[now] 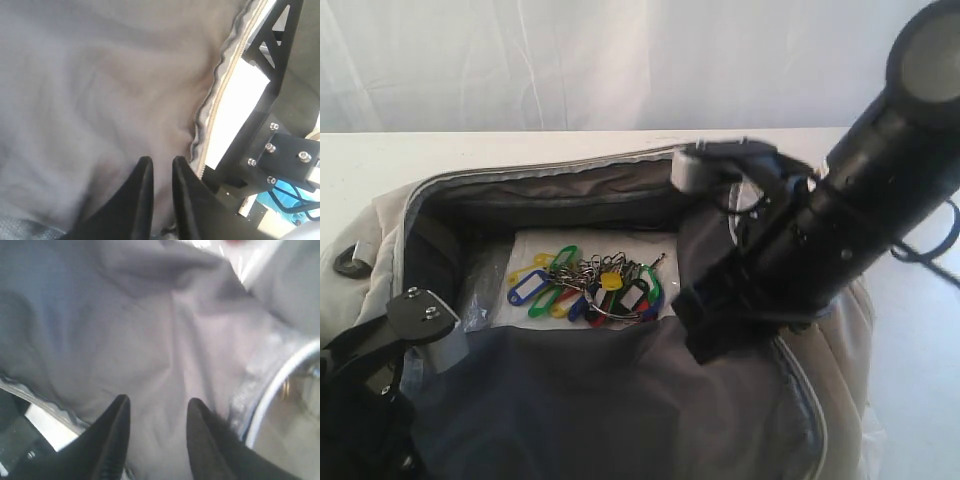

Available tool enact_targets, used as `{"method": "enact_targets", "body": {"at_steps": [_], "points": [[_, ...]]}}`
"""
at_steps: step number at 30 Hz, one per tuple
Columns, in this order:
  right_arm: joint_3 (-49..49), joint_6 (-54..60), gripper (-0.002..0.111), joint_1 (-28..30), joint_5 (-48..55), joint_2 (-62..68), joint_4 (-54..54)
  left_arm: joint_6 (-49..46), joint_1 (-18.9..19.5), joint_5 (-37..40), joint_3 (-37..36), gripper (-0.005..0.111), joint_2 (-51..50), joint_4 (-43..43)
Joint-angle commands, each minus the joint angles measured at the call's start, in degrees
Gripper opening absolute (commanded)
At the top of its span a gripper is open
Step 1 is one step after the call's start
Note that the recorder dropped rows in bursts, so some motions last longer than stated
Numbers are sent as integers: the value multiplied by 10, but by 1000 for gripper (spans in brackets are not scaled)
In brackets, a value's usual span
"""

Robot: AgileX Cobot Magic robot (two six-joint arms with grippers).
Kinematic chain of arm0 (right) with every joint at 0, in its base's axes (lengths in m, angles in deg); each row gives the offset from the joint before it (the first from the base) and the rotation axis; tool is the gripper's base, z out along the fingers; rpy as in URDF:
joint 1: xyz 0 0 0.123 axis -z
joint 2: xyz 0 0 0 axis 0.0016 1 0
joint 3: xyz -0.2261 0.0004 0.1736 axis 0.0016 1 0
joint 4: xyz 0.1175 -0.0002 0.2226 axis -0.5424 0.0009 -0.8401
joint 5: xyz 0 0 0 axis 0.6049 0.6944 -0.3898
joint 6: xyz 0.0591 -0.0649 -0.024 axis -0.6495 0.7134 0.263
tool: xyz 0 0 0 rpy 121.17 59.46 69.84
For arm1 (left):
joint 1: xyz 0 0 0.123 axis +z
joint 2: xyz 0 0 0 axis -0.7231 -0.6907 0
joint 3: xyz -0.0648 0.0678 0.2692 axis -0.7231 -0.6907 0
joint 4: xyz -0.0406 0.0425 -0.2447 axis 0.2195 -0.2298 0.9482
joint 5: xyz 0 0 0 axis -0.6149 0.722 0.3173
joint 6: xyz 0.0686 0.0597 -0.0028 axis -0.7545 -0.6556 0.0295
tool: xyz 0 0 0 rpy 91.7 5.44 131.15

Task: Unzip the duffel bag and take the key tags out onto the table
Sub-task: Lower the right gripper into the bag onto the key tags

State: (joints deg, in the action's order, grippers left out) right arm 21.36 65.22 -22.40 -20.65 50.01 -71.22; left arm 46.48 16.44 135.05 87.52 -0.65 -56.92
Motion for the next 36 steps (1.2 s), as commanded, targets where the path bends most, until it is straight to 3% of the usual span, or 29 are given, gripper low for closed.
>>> {"method": "enact_targets", "body": {"at_steps": [1, 10, 14, 19, 23, 26, 33, 35, 36], "points": [[-60, 29, 36, -1, -54, -38, -18, -4, -1, -14, -1, 20, 29, 2], [-150, 76, 36, -33, -111, 43, -18, 0, -1, -29, 49, 20, 97, -5], [-200, 93, 36, -71, -132, 156, 68, 0, -1, -13, 48, 20, 102, -40], [-206, 97, 56, -97, -174, 248, 136, 0, -1, -13, 48, 20, 102, -52], [-215, 59, 60, -121, -170, 294, 243, -5, -1, -13, 48, 20, 102, -52], [-216, 42, 76, -125, -174, 315, 264, -12, -1, -13, 48, 20, 102, -52], [-217, -16, 76, -125, -185, 348, 342, -21, -1, -14, 48, 20, 102, -52], [-217, -16, 71, -125, -170, 358, 344, -23, -1, -16, 48, 20, 102, -52], [-217, -17, 62, -125, -168, 359, 344, -23, -1, -17, 48, 20, 102, -52]]}}
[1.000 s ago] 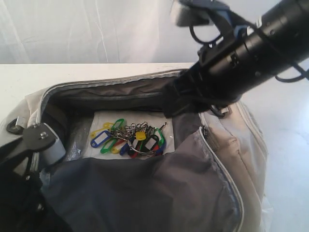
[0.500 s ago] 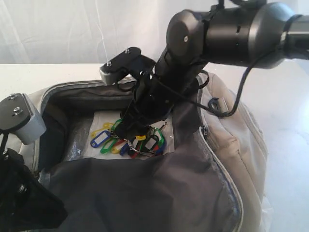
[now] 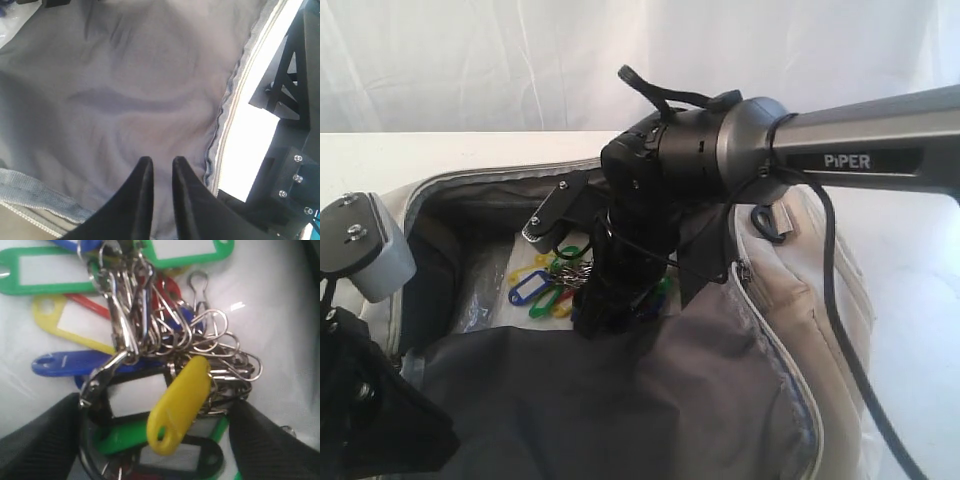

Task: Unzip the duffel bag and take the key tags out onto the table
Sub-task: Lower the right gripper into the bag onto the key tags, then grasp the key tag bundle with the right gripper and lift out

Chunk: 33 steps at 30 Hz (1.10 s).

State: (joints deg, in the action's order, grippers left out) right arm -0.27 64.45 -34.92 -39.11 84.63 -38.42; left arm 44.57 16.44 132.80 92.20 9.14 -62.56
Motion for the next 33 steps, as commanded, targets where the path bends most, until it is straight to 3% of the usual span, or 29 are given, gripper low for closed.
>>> {"method": "enact_targets", "body": {"at_steps": [1, 5, 6, 15, 33], "points": [[0, -11, 58, 1, 18, 11, 16, -3, -1, 4, 1, 20, 4, 4], [-24, -12, 4, 1, 57, 2, 12, -13, -1, -2, 1, 20, 4, 4], [-28, -14, 0, 1, 60, 1, 11, -13, -1, -2, 1, 20, 4, 4], [-85, -5, 0, 1, 92, -47, -49, -13, -1, -3, 1, 20, 4, 4], [-92, -2, 0, 1, 82, -134, -58, -13, -1, -3, 1, 20, 4, 4]]}}
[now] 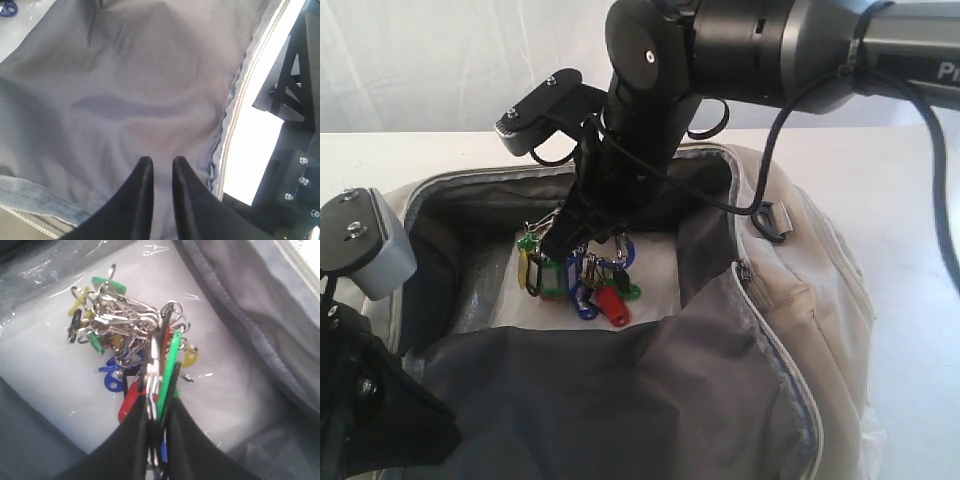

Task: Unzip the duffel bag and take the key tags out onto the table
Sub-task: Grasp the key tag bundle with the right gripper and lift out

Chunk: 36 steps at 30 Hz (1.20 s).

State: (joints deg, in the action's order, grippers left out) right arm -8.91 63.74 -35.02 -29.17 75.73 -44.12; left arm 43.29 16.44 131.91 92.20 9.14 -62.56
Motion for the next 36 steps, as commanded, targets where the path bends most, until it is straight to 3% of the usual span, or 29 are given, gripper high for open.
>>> {"method": "enact_targets", "body": {"at_steps": [1, 11, 28, 36], "points": [[-6, 5, 0, 2, -19, -55, 4, 0, -1, 6, 1, 20, 4, 4], [-6, -48, 0, 48, -27, -182, 101, 0, -1, 5, 1, 20, 4, 4], [-4, -88, 0, 278, -2, -243, 122, 0, -1, 5, 1, 20, 4, 4], [41, -87, 0, 339, 37, -208, 120, 0, -1, 5, 1, 20, 4, 4]]}}
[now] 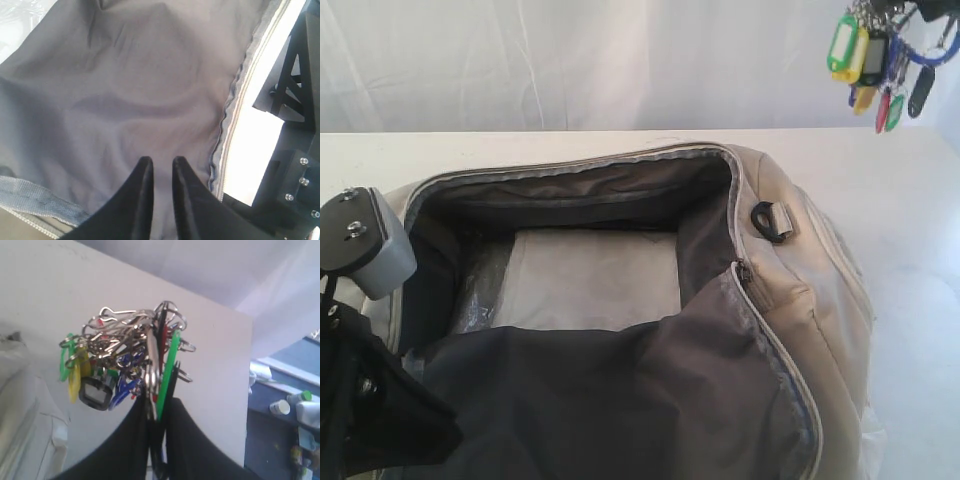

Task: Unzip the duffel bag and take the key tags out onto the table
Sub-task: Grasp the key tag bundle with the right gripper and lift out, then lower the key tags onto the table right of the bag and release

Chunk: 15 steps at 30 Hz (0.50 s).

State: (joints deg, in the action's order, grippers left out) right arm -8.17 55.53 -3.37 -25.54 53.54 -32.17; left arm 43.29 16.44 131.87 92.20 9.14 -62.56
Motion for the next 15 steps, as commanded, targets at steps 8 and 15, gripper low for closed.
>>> {"method": "enact_targets", "body": {"at_steps": [8, 15], "points": [[180, -11, 0, 46, -87, 49, -8, 0, -1, 5, 1, 20, 4, 4], [228, -43, 0, 46, -137, 100, -8, 0, -1, 4, 1, 20, 4, 4]]}}
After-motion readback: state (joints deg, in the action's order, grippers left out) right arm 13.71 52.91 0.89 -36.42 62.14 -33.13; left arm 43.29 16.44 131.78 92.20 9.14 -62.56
